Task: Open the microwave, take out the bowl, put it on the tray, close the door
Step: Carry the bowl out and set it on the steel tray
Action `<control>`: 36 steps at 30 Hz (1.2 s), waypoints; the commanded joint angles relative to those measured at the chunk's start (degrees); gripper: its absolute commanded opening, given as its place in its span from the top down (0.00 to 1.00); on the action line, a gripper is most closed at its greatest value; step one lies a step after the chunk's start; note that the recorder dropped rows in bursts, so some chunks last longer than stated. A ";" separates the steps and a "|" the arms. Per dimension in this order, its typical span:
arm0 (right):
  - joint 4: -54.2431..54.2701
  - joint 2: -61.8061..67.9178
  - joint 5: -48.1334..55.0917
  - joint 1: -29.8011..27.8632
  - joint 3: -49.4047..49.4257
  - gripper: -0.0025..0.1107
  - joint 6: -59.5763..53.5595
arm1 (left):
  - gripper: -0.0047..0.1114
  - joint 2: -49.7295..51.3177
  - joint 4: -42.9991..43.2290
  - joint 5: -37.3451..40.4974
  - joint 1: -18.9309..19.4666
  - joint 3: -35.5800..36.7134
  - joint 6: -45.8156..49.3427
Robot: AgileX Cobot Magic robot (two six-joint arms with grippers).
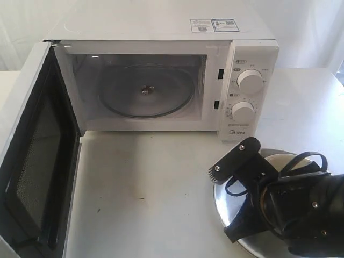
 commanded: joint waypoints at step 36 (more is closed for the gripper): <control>-38.09 -17.65 -38.28 8.23 -18.99 0.98 25.71 | 0.96 -0.12 -0.45 -0.21 -0.23 -0.16 0.00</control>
